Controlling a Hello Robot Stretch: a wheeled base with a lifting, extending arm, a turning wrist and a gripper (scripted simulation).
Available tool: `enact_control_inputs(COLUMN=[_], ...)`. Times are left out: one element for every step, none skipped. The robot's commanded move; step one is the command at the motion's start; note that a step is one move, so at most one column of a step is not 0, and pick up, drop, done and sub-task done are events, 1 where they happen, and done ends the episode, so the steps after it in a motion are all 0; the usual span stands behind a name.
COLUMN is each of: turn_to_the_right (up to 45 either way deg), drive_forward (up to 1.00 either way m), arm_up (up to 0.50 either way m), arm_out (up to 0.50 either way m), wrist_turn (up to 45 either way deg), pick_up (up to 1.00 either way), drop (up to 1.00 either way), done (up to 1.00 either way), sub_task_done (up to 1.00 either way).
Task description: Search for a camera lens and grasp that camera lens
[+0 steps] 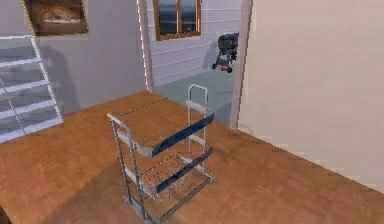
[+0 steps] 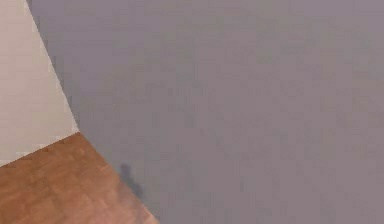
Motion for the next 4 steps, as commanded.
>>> enact_control_inputs(turn_to_the_right=[0.0, -30.0, 0.0, 45.0], drive_forward=[0.10, 0.00, 0.30, 0.00], arm_up=[0.00, 0.00, 0.00, 0.00], arm_out=[0.00, 0.00, 0.00, 0.00], wrist_turn=[0.0, 0.0, 0.0, 0.0], pick_up=[0.00, 0.00, 0.00, 0.00], drop=[0.00, 0.00, 0.00, 0.00], done=[0.00, 0.00, 0.00, 0.00], sub_task_done=[0.00, 0.00, 0.00, 0.00])
